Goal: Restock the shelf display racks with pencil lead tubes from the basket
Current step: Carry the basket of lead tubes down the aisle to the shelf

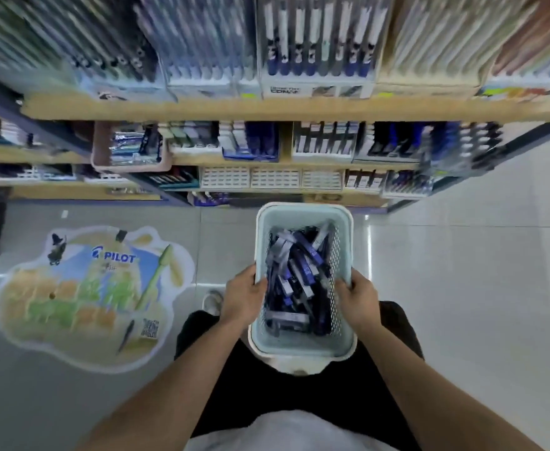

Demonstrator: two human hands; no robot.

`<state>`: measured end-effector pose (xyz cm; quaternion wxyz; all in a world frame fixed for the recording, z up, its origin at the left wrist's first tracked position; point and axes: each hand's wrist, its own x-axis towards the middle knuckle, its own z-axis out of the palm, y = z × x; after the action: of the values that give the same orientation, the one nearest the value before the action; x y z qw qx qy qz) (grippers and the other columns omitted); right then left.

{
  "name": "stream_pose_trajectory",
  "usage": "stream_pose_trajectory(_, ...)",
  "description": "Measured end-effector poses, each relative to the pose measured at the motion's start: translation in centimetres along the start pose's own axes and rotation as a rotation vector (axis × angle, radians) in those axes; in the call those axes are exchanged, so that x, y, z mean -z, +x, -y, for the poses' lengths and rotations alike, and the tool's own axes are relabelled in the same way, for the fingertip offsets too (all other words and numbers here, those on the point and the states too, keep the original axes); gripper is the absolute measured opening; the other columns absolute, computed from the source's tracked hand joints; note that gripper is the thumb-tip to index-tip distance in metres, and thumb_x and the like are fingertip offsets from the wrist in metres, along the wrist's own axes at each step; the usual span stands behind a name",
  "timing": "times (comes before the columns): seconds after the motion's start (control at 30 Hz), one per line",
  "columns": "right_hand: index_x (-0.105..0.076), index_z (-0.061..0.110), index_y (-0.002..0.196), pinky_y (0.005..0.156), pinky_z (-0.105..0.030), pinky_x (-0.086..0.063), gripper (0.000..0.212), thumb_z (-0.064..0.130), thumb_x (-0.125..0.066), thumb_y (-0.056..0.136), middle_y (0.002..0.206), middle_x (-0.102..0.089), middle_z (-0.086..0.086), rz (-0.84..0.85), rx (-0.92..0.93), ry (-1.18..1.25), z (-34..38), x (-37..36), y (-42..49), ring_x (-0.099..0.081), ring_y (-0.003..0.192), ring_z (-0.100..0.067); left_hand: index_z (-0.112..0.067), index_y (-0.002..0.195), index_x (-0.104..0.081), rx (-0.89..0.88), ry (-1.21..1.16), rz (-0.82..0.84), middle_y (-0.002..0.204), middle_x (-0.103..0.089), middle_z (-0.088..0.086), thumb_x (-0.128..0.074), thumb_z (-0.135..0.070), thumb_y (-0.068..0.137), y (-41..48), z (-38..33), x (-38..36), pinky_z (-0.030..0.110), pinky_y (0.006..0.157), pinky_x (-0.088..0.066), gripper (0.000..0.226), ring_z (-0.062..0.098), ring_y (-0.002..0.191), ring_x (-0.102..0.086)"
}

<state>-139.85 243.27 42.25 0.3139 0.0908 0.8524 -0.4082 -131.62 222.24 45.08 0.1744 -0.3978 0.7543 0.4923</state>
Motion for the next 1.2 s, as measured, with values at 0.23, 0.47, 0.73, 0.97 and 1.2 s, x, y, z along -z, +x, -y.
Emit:
stream_pose_trajectory(0.23,-0.067,0.013,0.101,0.044,-0.02,-0.043,0.013,0.02,-0.056,0.099,0.071,-0.066,-0.004,0.077,-0.032,-0.059,-9.0,-13.8,10.5,-0.055,0.055,-0.015,-0.036,0.091,-0.063,0.054,0.041,-0.035,0.073,-0.066,-0.015,-0.053,-0.017,0.098,13.3,13.7,-2.9,0.008,0.046,-0.04,0.023,-0.008,0.054,-0.059)
stream_pose_trajectory(0.47,-0.063,0.009,0.109,0.047,-0.014,-0.049,0.017,0.019,-0.051,0.102,0.087,-0.07,-0.014,0.044,-0.037,-0.075,-17.9,-24.0,23.8,-0.062,0.065,-0.018,-0.028,0.101,-0.07,0.015,0.07,-0.079,0.082,-0.072,-0.001,-0.055,-0.015,0.094,28.8,24.6,-9.6,0.024,0.059,-0.052,0.021,0.015,0.065,-0.063)
stream_pose_trajectory(0.73,-0.067,0.011,0.12,0.06,-0.024,-0.05,0.024,0.018,-0.057,0.099,0.086,-0.071,-0.003,0.01,0.021,-0.011,-24.8,-31.5,35.5,-0.064,0.069,-0.016,-0.033,0.09,-0.072,-0.023,0.02,-0.174,0.071,-0.072,-0.004,-0.061,-0.011,0.09,38.0,31.7,-14.9,0.025,0.051,-0.053,0.025,0.004,0.052,-0.059)
stream_pose_trajectory(0.97,-0.07,0.016,0.108,0.055,-0.023,-0.049,0.015,0.02,-0.058,0.099,0.082,-0.072,-0.003,0.139,0.233,-0.132,-22.8,-31.8,39.7,-0.062,0.064,-0.017,-0.023,0.07,-0.068,0.088,0.068,-0.201,0.068,-0.071,-0.005,-0.07,-0.04,0.086,39.1,34.2,-14.0,0.036,0.07,-0.056,0.023,0.022,0.073,-0.071)
stream_pose_trajectory(1.2,-0.069,0.028,0.116,0.076,-0.03,-0.05,0.025,0.031,-0.069,0.092,0.101,-0.071,0.005,0.409,0.44,-0.493,-18.9,-30.1,45.6,-0.066,0.088,-0.015,-0.031,0.125,-0.054,-0.062,0.147,-0.499,0.116,-0.062,-0.007,-0.075,-0.047,0.082,43.3,33.8,-8.8,0.036,0.084,-0.052,0.05,0.018,0.1,-0.061)
